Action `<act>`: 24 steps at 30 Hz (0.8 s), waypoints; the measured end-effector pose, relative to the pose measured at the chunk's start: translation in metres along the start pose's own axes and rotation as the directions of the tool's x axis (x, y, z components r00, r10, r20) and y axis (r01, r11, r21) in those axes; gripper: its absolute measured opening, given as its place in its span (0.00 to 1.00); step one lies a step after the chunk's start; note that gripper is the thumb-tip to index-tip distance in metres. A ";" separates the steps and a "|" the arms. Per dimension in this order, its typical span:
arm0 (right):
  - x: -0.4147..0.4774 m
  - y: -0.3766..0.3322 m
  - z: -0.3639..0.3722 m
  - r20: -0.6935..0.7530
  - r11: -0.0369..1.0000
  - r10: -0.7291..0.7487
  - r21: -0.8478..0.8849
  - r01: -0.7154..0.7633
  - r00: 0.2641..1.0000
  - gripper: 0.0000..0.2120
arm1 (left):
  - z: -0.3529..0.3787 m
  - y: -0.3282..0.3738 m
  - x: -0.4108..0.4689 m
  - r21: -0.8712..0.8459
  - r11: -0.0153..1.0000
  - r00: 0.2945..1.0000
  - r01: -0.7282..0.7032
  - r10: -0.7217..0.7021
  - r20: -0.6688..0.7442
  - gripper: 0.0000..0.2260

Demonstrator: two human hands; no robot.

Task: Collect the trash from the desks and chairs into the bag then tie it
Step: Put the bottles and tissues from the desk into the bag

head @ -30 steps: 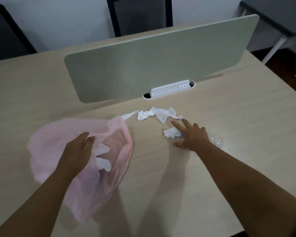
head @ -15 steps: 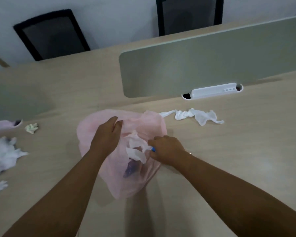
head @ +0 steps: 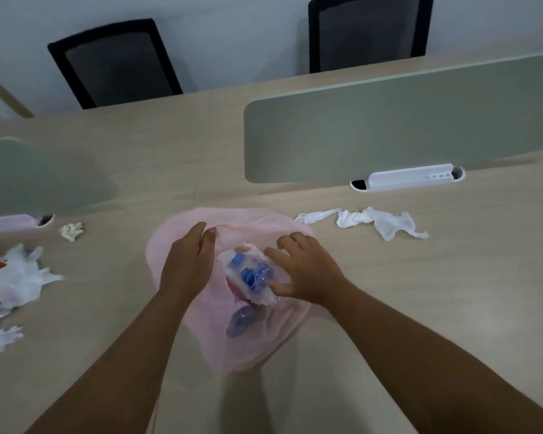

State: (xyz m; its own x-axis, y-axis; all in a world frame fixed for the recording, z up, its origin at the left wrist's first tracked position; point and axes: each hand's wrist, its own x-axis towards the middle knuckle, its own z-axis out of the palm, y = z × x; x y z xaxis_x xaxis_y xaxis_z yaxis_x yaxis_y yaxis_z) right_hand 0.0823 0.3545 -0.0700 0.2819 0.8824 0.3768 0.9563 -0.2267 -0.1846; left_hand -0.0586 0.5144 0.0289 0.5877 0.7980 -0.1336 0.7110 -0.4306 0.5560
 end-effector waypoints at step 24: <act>-0.018 0.149 0.063 -0.120 0.738 0.626 -0.228 -0.636 0.770 0.11 | 0.035 -0.013 0.061 0.184 0.982 0.998 -0.048 0.040 0.045 0.20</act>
State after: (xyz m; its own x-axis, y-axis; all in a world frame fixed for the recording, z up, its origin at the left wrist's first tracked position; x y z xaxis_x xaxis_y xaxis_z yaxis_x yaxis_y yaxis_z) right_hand 0.2148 0.3313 -0.1618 0.8255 0.4880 0.2836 0.5439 -0.8221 -0.1686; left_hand -0.0182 0.5542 -0.0146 0.6328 0.7600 -0.1482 0.7408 -0.5384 0.4016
